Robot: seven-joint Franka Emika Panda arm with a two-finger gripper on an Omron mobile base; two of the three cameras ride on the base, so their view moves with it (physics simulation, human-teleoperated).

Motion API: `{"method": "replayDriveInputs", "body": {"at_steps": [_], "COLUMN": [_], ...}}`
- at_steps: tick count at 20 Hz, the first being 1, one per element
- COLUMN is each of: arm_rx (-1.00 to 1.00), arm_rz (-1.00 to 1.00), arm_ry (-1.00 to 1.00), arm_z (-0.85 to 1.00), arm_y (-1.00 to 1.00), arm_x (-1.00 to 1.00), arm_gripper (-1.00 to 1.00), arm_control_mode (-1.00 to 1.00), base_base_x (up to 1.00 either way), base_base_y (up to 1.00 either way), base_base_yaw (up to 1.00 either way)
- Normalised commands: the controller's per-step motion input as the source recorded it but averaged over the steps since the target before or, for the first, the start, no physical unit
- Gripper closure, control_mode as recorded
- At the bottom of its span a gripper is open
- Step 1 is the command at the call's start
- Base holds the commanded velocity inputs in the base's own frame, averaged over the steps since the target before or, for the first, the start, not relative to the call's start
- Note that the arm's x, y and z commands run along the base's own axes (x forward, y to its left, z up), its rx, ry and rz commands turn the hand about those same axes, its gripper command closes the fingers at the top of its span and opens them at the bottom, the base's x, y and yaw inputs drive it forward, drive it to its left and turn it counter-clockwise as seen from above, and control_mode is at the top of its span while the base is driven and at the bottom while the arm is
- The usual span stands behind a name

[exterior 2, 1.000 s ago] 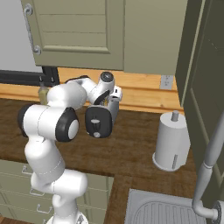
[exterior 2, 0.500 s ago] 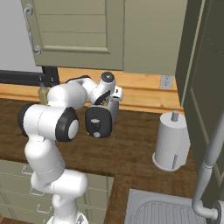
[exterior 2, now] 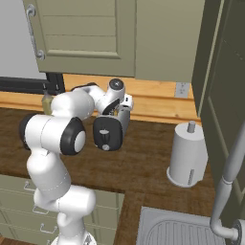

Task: Start the toaster. Once the lever pops up, take the bread to the plate on the dining counter.

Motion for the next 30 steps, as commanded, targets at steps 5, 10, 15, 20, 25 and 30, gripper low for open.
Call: {"method": "replayDriveInputs", "body": {"at_steps": [5,10,15,20,25,30], "arm_rx": [0.0,0.0,0.0,0.0,-0.03,-0.07], "arm_rz": [0.0,0.0,0.0,0.06,0.02,0.0], "arm_ry": [0.0,0.01,0.04,0.0,0.0,-0.05], "arm_z": [-0.6,-0.73,-0.63,-0.27,-0.27,-0.23], "arm_y": [0.09,0.03,0.07,0.3,0.02,0.0], "arm_x": [-0.11,-0.17,-0.29,-0.14,0.01,0.08], "arm_gripper": [-1.0,-1.0,-1.0,-1.0,-1.0,-1.0], "arm_control_mode": [-1.0,-1.0,-1.0,-1.0,-1.0,-1.0], "base_base_x": [0.0,0.0,0.0,0.0,0.0,0.0], "base_base_y": [0.0,0.0,0.0,0.0,0.0,0.0], "base_base_yaw": [0.0,0.0,0.0,0.0,0.0,0.0]}}
